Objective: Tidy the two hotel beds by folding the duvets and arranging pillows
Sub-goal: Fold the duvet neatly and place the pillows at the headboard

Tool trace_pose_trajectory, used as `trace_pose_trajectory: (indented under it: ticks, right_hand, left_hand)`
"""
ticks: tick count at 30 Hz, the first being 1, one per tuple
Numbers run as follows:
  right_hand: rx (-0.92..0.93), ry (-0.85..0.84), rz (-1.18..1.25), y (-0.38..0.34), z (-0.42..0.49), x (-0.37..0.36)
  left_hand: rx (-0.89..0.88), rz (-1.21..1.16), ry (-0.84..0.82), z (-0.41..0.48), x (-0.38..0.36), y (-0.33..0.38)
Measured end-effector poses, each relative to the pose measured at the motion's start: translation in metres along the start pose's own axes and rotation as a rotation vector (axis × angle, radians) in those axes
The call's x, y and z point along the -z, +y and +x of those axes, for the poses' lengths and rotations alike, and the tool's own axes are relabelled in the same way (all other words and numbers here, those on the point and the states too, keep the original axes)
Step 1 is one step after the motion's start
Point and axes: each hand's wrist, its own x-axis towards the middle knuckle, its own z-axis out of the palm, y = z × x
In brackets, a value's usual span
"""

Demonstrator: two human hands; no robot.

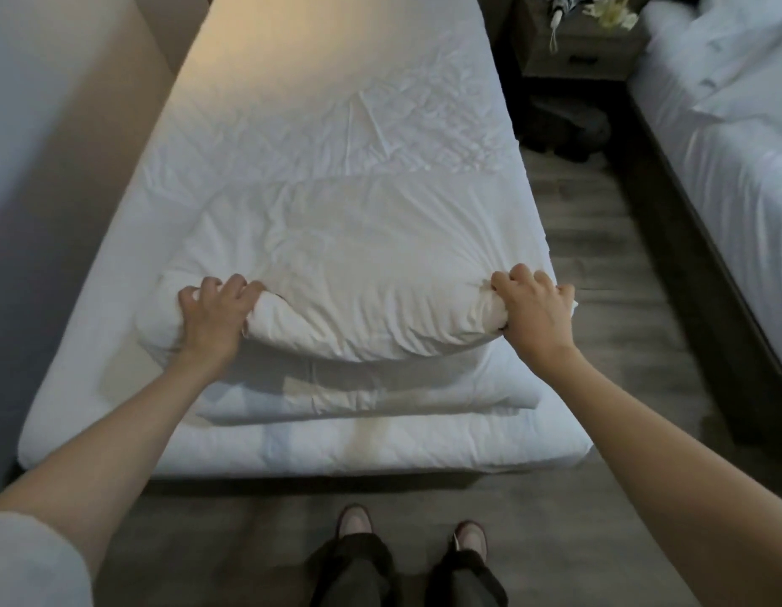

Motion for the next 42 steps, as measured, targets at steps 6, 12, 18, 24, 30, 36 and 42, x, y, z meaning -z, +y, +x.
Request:
trace_pose_trajectory:
  ticks: [6,12,18,24,30,36,42]
  right_hand:
    - [-0.117,-0.281,0.076,0.012,-0.03,-0.025]
    - [-0.17,-0.557,0.133,0.0,-0.021,-0.019]
    - [-0.272,-0.2,0.472,-0.01,0.017,0.007]
    - [-0.171,-0.27,0.322,-0.013,0.043,-0.036]
    - [-0.169,-0.296,0.345,0.008,0.022,-0.126]
    - [-0.158,-0.39,0.384,0.023,0.014,-0.202]
    - [-0.085,-0.457,0.445,0.028,0.029,-0.198]
  left_hand:
    - [-0.025,0.005,-0.145,-0.036,-0.015,0.014]
    - [0.154,-0.176,-0.52,-0.026,0.0,0.056]
    - [-0.066,-0.449,-0.271,0.041,0.046,0.139]
    - [-0.029,-0.485,-0.358,0.093,0.024,0.212]
    - [0.016,-0.326,-0.206,0.074,-0.05,0.263]
    - [0.025,-0.236,-0.165,0.069,-0.103,0.297]
    - [0.054,-0.217,-0.183,0.079,-0.102,0.293]
